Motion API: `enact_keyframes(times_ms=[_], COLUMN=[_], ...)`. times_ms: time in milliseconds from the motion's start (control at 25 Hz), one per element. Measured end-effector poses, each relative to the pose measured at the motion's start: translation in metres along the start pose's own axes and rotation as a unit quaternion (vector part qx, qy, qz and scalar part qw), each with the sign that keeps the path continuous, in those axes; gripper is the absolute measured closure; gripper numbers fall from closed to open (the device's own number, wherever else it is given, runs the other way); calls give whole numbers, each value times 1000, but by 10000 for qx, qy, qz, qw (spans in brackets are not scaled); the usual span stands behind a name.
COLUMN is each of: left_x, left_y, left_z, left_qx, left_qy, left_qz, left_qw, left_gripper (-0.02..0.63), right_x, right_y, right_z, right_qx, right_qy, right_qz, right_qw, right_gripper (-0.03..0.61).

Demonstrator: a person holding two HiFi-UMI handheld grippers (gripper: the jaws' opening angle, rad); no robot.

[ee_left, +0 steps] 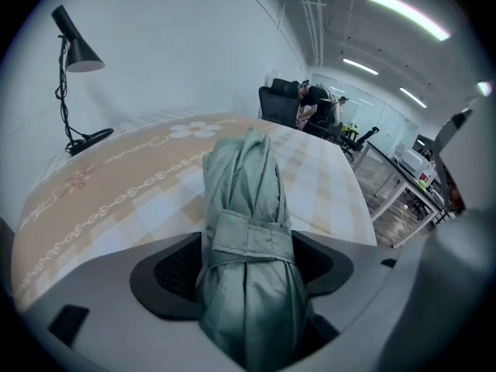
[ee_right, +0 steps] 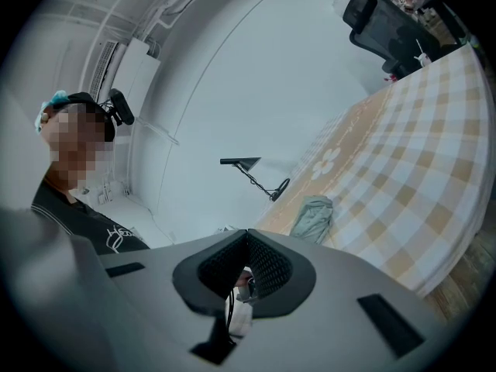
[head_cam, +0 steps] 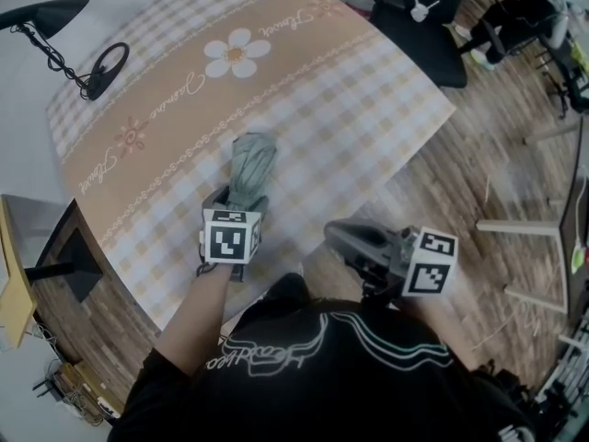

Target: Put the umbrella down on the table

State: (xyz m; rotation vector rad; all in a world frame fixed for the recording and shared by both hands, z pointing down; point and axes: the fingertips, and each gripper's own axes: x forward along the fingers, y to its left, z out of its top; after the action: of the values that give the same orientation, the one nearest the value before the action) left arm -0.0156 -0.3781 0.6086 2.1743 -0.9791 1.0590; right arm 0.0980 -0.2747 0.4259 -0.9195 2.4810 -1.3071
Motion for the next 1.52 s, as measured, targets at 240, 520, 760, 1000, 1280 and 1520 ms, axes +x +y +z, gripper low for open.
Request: enact_keyframes(times_ms=[240, 520, 760, 1000, 1280, 1520], left_x=[-31, -122, -203, -258, -303, -331], left_y=[4, -9, -73, -147, -215, -255], left_z=[9, 21, 28, 7, -21, -43], left_qx=[-224, -1531, -1604, -1435, -1035, -657], left_qy=[-592, -1729, -2510, -2695, -2936, -3023], left_qz=[-174, -978, -2122, -2887, -3171, -3185], left_qw=[9978, 9681, 9307, 9074, 8958, 8960], left_gripper=[272, 275, 275, 359, 552, 617], right_x=[-13, -25, -42, -66, -101, -129], right_y=[12, 38, 68, 101, 144, 175], right_z=[-5, -19, -33, -57, -81, -101], right_qx=[-104, -285, -390, -539, -735, -906], right_qy=[43, 147, 185, 267, 238, 154], right_qz=[3, 196, 418, 672, 943, 1112], right_qw=[9999, 9993, 9982, 9959, 9925, 9895], right_gripper=[566, 566, 566, 566, 566, 566])
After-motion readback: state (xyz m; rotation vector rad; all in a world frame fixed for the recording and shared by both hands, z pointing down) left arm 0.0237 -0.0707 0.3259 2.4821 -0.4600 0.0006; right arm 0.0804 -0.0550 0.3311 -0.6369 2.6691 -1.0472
